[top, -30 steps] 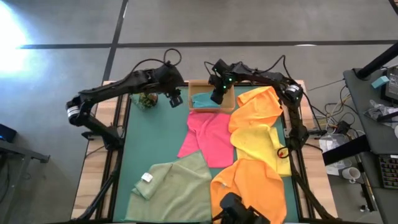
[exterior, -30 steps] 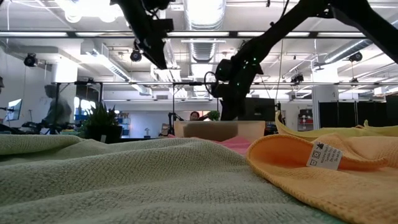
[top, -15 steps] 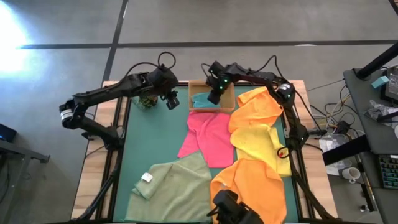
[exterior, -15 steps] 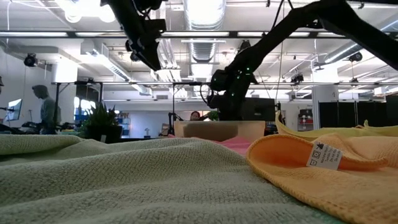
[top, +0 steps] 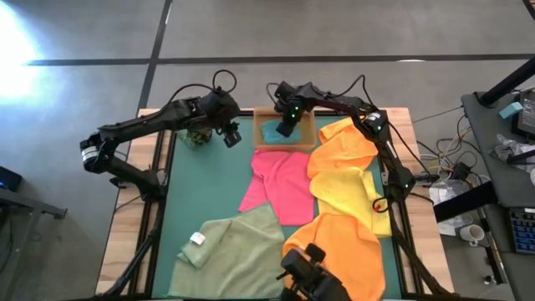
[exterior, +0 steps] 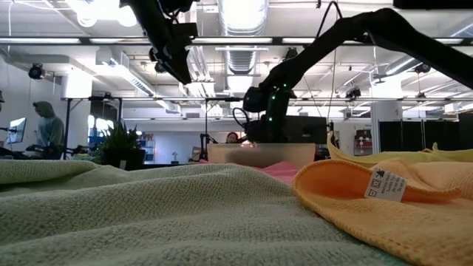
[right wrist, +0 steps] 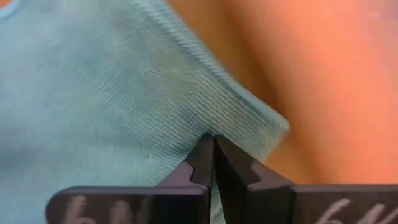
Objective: Fold microfiber towels
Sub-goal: Put the folded blue microfiber cloth into the orange bin
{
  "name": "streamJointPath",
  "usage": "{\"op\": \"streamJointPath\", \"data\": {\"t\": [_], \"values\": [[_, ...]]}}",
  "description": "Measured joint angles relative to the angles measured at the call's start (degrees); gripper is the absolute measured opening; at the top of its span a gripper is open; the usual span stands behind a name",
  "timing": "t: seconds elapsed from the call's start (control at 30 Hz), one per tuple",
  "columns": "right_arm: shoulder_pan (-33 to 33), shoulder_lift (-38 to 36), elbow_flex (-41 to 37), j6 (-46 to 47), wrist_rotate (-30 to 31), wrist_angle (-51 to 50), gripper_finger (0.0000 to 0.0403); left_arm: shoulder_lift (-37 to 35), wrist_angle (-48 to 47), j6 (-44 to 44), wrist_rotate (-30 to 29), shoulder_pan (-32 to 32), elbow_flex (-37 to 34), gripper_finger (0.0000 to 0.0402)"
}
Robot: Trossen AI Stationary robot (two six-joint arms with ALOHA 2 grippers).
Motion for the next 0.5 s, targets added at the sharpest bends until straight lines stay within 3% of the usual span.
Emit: {"op": "streamJointPath", "data": {"t": [0.13,0.5], "values": [[-0.38,-0.24,2.0,2.5,5.83,-0.06,0.0008,0.02,0.02,0.02,-0.01,0.02,0.0,0.0143],[1.02,-1.71,6.39,2.7,4.31,-9.22,0.0008,0.04,0.0,0.04,0.0,0.02,0.0,0.0143]]}}
